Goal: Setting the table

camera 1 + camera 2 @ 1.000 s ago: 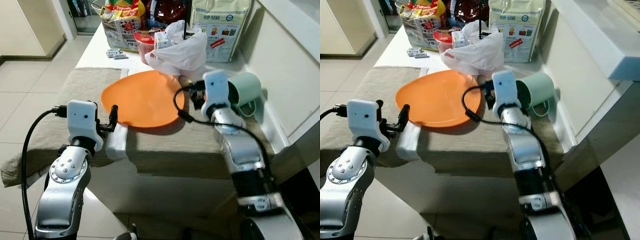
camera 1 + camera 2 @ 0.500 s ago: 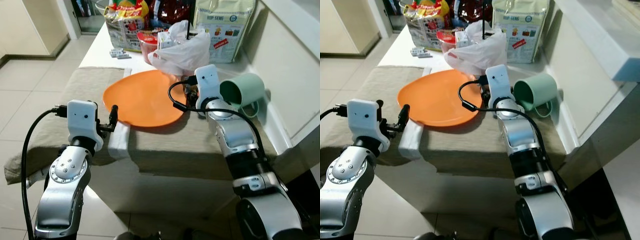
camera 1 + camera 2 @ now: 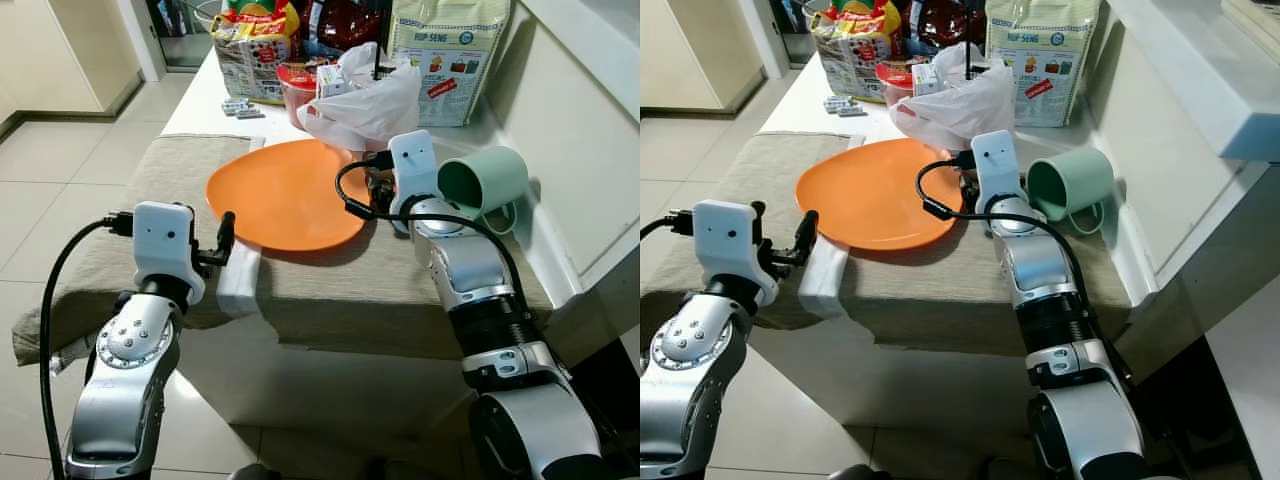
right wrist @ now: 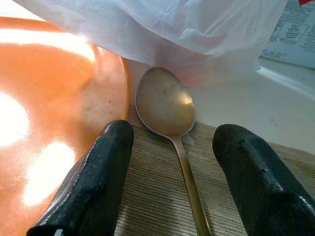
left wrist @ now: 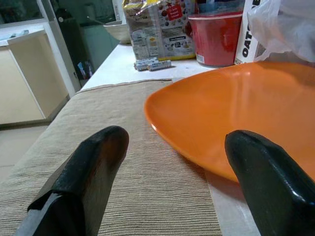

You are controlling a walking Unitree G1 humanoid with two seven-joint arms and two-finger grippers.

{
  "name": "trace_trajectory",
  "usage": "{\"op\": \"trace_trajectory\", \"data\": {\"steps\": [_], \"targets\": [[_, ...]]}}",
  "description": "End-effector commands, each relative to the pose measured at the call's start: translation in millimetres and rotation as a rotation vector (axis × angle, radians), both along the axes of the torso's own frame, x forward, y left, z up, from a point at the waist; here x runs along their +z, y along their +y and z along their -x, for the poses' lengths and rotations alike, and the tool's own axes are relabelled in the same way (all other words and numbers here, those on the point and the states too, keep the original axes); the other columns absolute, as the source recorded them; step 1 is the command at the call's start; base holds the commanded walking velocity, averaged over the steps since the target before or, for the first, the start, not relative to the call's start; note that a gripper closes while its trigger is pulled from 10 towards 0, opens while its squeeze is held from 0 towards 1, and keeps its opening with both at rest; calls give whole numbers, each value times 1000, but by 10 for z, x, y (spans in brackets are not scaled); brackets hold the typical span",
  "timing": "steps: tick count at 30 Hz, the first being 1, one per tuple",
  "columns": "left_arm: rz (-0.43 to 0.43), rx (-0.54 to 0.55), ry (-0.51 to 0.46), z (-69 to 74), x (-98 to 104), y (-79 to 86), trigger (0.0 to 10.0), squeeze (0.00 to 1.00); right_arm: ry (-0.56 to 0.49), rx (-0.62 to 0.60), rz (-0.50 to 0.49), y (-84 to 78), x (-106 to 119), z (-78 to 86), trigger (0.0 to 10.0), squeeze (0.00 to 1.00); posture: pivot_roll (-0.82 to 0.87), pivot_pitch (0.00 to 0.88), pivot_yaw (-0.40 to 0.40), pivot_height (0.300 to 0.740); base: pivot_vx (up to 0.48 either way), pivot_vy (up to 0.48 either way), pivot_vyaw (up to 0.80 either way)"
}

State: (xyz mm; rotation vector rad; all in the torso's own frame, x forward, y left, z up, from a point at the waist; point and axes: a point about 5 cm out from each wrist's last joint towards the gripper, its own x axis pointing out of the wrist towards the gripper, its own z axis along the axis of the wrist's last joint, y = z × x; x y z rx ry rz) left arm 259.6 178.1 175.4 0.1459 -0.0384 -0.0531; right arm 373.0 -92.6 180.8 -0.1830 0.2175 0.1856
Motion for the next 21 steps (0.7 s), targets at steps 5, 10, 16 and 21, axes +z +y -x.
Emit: {"op": "trace_trajectory", "data": {"steps": [5,10,16,21], "targets": [[-15,-11,4,18,11,0,10000,0,14,-7,14,-22,-119,48,10000,0,-17,106,66,740,0,0,0],[-23,-12,1,21,3,-15,10000,0,-207,26,72,-2,62,123,10000,0,-21,98,53,740,0,0,0],[-20,-11,4,25,-18,-24,10000,0,-269,-11,146,-54,-16,232,10000,0,-27,95,51,740,0,0,0],[-20,-14,4,18,-20,-28,10000,0,-299,-67,205,-114,-109,312,10000,0,-32,93,53,740,0,0,0]]}}
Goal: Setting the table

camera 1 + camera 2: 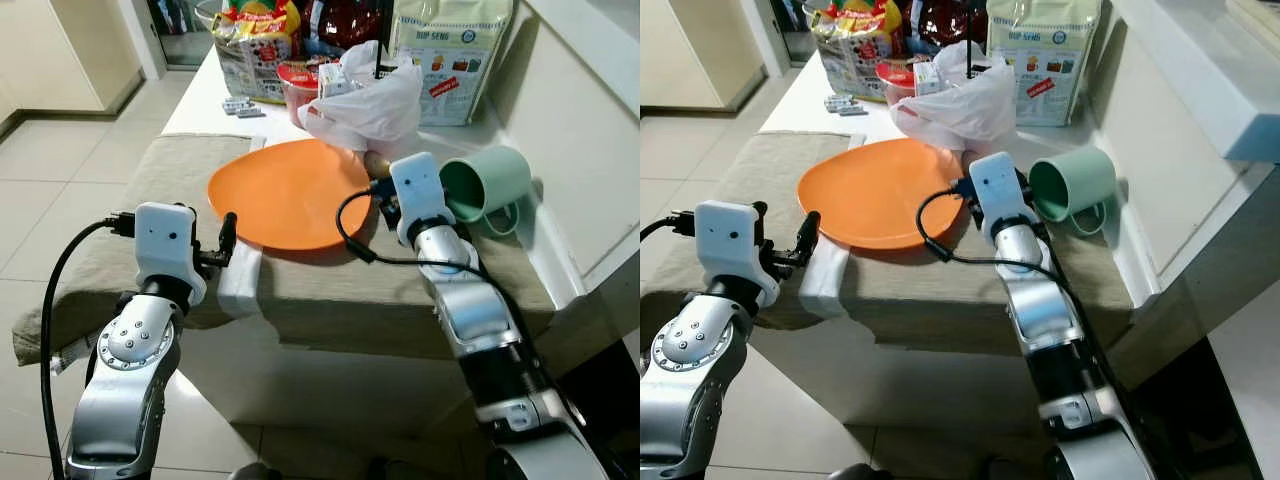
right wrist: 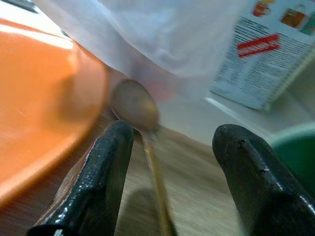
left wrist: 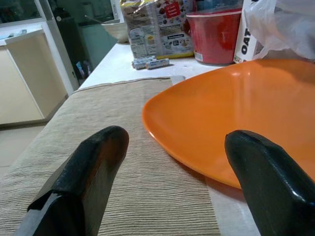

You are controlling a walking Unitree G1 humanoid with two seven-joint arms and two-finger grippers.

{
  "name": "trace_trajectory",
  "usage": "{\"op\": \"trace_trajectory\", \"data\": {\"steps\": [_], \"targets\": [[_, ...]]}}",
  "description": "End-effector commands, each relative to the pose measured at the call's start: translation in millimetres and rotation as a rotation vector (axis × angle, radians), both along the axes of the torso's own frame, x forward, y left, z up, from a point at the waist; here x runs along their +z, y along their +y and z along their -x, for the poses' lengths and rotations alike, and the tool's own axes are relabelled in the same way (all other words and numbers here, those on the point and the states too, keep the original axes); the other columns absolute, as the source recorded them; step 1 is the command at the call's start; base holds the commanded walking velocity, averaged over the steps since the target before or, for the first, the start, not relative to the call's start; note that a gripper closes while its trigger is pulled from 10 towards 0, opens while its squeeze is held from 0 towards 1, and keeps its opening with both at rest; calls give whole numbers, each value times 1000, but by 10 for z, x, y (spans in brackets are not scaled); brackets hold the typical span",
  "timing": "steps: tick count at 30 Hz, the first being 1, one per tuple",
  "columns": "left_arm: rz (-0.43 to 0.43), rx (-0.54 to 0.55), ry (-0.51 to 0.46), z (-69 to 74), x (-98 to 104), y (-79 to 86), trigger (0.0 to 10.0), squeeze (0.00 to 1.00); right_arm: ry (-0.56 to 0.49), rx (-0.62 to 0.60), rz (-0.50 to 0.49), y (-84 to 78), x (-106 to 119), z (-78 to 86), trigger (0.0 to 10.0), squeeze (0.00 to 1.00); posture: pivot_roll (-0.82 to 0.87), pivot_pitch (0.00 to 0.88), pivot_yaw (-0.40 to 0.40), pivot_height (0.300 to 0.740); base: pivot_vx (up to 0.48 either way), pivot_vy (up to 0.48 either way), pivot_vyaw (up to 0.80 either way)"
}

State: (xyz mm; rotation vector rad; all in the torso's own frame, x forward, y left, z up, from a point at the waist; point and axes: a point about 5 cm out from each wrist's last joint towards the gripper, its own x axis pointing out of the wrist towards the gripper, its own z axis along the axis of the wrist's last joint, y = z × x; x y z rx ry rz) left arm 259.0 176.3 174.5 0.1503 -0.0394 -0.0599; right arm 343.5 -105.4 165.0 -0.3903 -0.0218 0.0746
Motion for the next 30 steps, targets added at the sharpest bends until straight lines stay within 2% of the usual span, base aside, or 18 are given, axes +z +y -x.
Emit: {"op": "trace_trajectory", "data": {"steps": [1,7,15,30], "targets": [[-15,-8,4,11,-11,-10,10000,0,-27,-7,13,9,22,25,10000,0,-32,93,53,740,0,0,0],[-15,-12,5,2,-10,-14,10000,0,-14,-32,11,-6,-31,33,10000,0,-31,94,56,740,0,0,0],[-16,-9,0,2,6,-18,10000,0,67,65,-171,190,-49,-18,10000,0,-17,94,49,740,0,0,0],[-16,5,-2,36,10,-3,10000,0,96,137,-231,334,-13,-70,10000,0,-3,103,39,740,0,0,0]]}}
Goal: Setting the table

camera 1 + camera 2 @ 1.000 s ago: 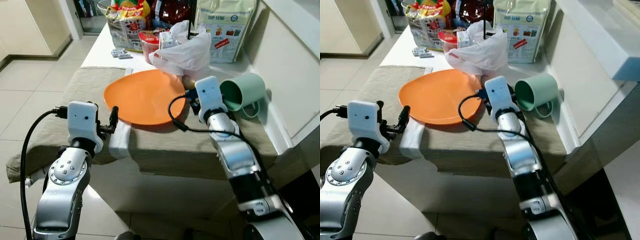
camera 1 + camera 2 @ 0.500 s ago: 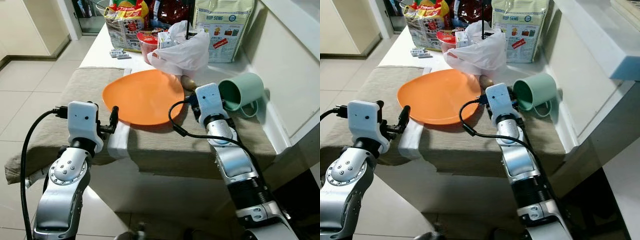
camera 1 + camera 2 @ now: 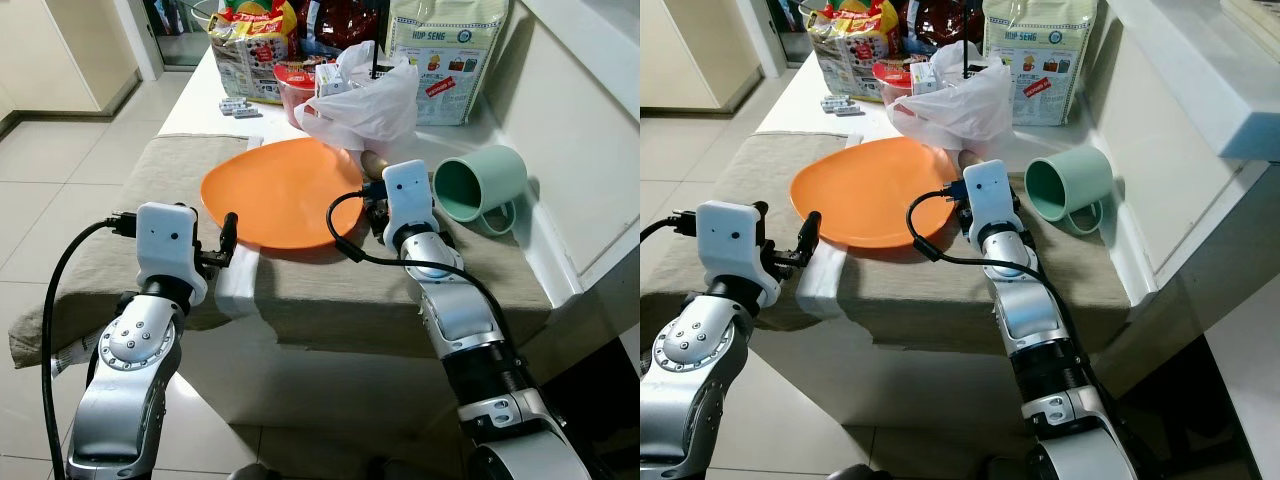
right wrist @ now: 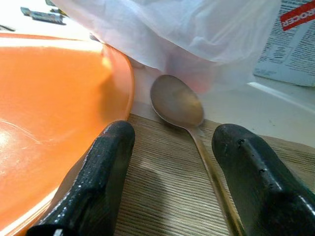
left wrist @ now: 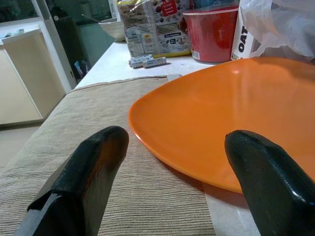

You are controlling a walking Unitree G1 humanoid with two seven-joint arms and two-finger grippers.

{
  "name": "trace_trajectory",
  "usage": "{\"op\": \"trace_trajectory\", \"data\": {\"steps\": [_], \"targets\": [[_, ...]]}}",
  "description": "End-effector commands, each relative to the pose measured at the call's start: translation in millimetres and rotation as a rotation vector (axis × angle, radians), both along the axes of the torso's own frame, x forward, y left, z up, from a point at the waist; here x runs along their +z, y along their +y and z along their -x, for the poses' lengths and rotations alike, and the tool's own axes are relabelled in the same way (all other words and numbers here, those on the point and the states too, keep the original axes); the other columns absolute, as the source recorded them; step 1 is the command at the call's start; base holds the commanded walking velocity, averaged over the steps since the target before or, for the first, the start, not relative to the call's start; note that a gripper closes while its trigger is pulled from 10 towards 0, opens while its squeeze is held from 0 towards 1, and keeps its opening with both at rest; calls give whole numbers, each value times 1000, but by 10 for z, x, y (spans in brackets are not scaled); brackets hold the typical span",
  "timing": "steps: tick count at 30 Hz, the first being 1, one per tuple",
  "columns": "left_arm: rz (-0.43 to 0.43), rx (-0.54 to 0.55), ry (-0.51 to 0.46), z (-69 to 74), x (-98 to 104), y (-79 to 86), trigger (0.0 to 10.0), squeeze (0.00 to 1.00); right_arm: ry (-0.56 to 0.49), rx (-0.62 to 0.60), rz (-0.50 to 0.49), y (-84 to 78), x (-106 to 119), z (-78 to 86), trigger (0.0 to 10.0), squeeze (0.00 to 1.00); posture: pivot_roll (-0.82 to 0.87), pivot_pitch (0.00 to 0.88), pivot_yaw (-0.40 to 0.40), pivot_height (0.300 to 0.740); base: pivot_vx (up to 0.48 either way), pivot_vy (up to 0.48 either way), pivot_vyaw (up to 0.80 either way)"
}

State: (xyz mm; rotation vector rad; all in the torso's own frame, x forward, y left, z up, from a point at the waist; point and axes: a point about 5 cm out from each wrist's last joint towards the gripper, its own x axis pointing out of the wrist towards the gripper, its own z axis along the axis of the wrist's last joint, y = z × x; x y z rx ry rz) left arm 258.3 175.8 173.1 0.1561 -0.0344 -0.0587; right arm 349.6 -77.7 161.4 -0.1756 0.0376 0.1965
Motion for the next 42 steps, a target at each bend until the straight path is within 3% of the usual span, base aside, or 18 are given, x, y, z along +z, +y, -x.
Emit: {"op": "trace_trajectory", "data": {"steps": [1,7,16,19,24,31,38,42], "targets": [[-10,4,-6,30,24,2,10000,0,8,33,-29,70,23,-7,10000,0,-2,103,39,740,0,0,0],[-12,4,-5,35,23,5,10000,0,15,83,-74,166,46,11,10000,0,-1,103,38,740,0,0,0],[-12,7,-5,48,24,7,10000,0,17,92,-77,174,48,11,10000,0,2,107,36,740,0,0,0],[-11,8,-5,45,25,8,10000,0,2,81,-60,152,58,6,10000,0,0,108,36,740,0,0,0],[-5,9,-7,37,26,6,10000,0,-79,-14,75,-6,102,-25,10000,0,-6,108,38,740,0,0,0],[-4,5,-6,24,22,-1,10000,0,-104,-38,109,-80,125,-33,10000,0,-14,107,42,740,0,0,0],[-2,0,-8,3,22,-15,10000,0,-52,-65,157,-133,50,-93,10000,0,-16,97,42,740,0,0,0],[-3,-2,-8,2,23,-16,10000,0,59,-64,191,-165,-54,-179,10000,0,-12,92,42,740,0,0,0]]}}
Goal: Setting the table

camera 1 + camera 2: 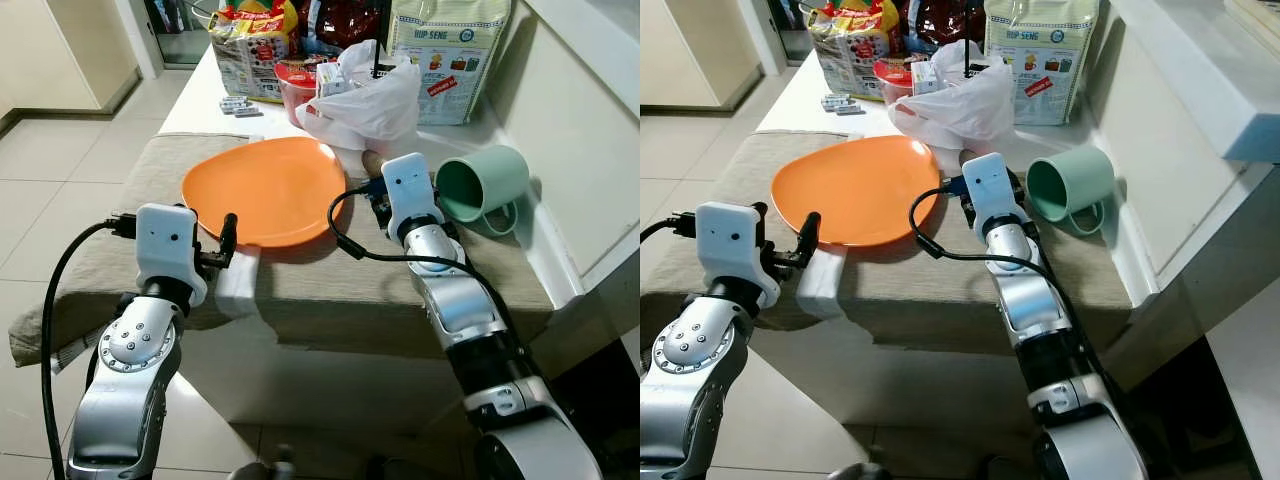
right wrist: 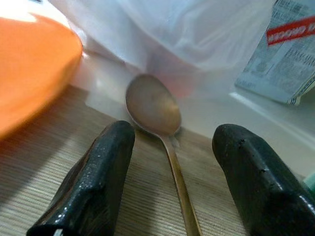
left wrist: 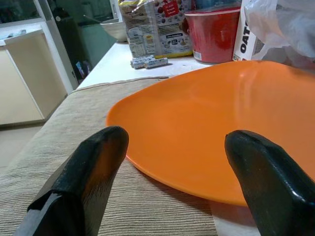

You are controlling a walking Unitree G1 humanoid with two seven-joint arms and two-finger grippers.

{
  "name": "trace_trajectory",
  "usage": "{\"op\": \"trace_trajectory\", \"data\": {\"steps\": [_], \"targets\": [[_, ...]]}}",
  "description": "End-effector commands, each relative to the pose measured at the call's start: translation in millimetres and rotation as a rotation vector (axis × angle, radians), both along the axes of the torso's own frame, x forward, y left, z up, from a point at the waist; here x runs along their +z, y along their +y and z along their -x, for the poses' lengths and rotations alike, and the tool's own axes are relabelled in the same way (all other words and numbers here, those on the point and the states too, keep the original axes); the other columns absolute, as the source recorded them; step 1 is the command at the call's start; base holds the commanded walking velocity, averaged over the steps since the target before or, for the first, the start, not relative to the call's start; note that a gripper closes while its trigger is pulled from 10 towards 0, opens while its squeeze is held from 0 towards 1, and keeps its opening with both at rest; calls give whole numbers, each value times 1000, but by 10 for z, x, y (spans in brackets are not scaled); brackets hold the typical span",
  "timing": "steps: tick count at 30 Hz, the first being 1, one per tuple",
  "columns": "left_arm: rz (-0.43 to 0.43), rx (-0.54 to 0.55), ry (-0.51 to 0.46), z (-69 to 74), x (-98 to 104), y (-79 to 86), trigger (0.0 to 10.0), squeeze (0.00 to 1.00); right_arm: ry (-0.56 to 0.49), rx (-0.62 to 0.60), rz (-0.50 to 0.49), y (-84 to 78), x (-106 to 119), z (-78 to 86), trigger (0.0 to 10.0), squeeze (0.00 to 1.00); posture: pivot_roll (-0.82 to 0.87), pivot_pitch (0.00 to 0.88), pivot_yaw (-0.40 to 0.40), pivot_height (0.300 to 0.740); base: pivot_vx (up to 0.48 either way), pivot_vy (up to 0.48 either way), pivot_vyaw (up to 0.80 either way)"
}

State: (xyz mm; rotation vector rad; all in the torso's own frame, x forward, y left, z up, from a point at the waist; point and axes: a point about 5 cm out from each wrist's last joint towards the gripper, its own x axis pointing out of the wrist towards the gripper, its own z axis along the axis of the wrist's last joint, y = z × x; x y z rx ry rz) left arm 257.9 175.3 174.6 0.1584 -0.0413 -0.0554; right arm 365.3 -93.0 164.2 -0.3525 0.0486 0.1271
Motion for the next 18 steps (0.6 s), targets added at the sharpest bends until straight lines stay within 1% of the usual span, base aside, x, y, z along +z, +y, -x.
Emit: {"op": "trace_trajectory", "data": {"steps": [1,2,5,8,9,11,12,18], "targets": [[-1,-4,-1,-2,8,-10,10000,0,72,-6,11,-12,-82,-22,10000,0,-12,92,42,740,0,0,0],[-2,-5,-2,0,11,-13,10000,0,128,-12,1,-25,-137,-44,10000,0,-9,91,40,740,0,0,0],[-2,-4,-6,6,27,-10,10000,0,199,-29,-35,-59,-192,-81,10000,0,-5,89,37,740,0,0,0],[-2,-3,-6,11,27,-8,10000,0,216,-31,-40,-69,-199,-96,10000,0,-4,89,36,740,0,0,0],[-2,-2,-5,16,26,-11,10000,0,242,-32,-49,-74,-218,-106,10000,0,-2,90,34,740,0,0,0],[-2,-2,-6,18,27,-12,10000,0,259,-32,-57,-74,-230,-109,10000,0,-3,90,32,740,0,0,0],[-1,-2,-6,21,30,-10,10000,0,295,-28,-75,-67,-254,-115,10000,0,-3,91,30,740,0,0,0],[3,-4,-3,31,28,-18,10000,0,353,-22,-92,-56,-318,-114,10000,0,-4,94,27,740,0,0,0]]}}
